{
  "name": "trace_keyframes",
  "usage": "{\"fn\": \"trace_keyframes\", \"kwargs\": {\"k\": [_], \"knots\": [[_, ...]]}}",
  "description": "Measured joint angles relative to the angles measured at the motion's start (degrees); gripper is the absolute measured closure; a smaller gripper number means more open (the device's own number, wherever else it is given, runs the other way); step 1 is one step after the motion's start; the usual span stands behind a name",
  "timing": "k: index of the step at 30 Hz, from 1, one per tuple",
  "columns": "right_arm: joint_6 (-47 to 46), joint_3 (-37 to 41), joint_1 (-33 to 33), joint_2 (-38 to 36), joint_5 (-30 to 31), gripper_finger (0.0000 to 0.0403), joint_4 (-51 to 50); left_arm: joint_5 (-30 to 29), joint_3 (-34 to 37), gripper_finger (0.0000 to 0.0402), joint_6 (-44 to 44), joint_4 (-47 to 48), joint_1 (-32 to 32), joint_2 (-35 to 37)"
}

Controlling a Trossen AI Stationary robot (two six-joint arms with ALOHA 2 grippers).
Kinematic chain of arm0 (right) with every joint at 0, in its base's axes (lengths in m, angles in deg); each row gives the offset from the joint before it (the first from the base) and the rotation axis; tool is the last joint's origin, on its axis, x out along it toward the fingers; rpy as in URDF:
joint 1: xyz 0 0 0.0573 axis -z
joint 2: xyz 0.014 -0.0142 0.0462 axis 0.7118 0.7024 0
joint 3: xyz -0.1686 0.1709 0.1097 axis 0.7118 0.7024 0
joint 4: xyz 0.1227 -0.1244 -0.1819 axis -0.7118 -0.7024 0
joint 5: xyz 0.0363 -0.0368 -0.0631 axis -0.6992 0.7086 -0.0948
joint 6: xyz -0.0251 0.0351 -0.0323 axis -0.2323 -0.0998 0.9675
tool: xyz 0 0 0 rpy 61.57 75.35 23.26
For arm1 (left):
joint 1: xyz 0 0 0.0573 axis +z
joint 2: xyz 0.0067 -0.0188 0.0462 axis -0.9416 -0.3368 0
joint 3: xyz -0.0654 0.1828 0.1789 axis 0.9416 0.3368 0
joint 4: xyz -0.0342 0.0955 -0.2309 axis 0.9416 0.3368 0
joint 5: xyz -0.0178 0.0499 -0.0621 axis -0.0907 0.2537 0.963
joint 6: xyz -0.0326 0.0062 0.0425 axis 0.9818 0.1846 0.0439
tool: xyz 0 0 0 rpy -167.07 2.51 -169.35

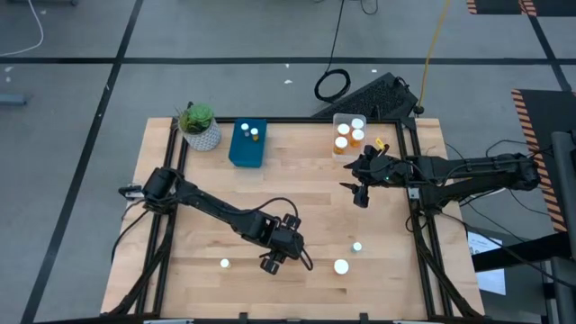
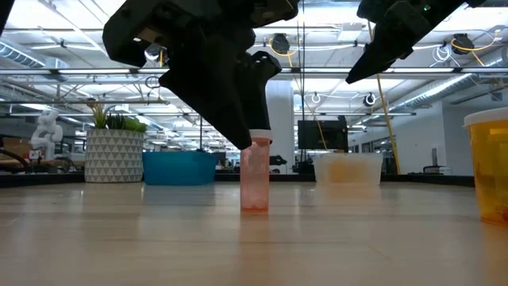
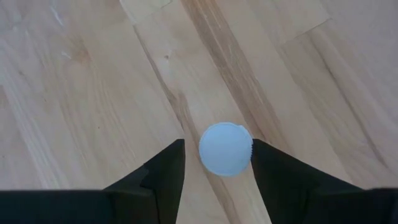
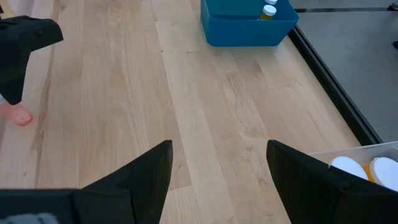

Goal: Pick and place medicine bottles into bin by pill shape (circle, oval)
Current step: Put the pink bottled tablets into the blue bin

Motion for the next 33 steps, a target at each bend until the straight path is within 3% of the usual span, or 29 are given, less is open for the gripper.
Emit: {"fn": "trace_keyframes", "kwargs": {"k": [17, 26, 33], "knots": [[0.2, 0.0, 0.0, 0.0, 0.0, 0.0148, 0.0, 0.0, 0.0, 0.0218, 0.3, 0.0, 0.0, 0.0], [0.2, 0.0, 0.0, 0.0, 0.0, 0.0148, 0.0, 0.0, 0.0, 0.0273, 0.3, 0.0, 0.0, 0.0], [0.2, 0.0, 0.0, 0.0, 0.0, 0.0148, 0.0, -0.1, 0.0, 0.0278, 0.3, 0.4, 0.2, 0.0]]}}
